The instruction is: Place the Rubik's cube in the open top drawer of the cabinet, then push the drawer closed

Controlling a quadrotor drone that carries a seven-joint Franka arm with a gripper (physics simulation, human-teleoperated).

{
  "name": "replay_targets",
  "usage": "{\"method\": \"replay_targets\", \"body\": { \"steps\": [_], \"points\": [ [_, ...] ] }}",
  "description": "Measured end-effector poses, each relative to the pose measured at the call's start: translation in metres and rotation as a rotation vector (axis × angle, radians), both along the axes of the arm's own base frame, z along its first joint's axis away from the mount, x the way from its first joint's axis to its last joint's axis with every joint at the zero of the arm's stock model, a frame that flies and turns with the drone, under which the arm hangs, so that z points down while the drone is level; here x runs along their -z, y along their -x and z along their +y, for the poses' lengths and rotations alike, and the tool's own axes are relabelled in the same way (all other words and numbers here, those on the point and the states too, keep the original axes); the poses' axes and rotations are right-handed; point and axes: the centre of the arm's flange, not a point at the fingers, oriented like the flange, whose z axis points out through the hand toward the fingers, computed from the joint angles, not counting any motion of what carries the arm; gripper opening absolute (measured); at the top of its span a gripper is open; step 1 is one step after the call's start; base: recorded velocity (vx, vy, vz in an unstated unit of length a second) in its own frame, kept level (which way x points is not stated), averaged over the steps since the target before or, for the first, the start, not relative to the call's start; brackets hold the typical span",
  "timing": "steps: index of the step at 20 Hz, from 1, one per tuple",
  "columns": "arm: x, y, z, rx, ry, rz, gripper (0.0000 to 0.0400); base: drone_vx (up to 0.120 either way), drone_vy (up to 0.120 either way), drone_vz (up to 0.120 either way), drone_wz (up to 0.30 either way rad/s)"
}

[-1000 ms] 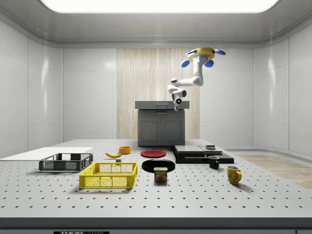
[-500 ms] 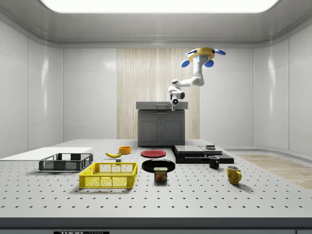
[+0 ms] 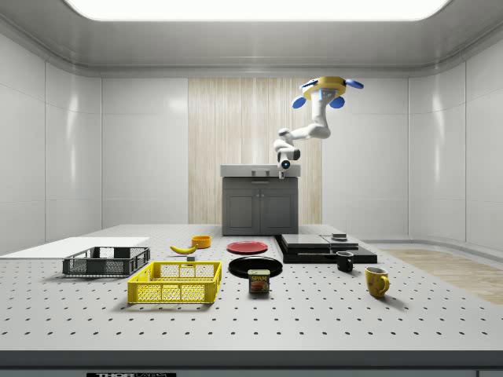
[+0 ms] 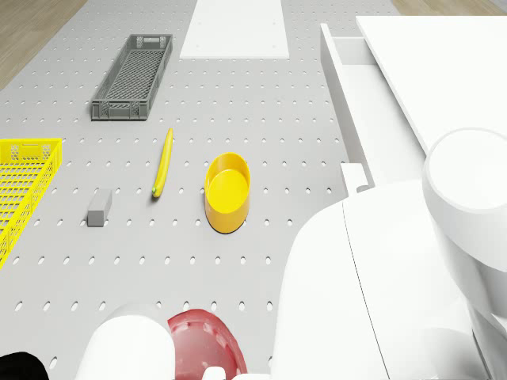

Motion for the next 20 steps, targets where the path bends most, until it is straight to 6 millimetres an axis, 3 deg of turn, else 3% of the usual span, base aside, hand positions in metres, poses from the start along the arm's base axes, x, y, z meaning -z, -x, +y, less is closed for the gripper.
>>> {"method": "replay_targets", "body": {
  "steps": [7,20],
  "points": [
    [0.000,0.003,0.012,-0.001,0.000,0.004,0.0105,0.000,0.000,0.000,0.000],
    [0.000,0.004,0.015,-0.001,0.001,0.006,0.0105,0.000,0.000,0.000,0.000]
  ]
}}
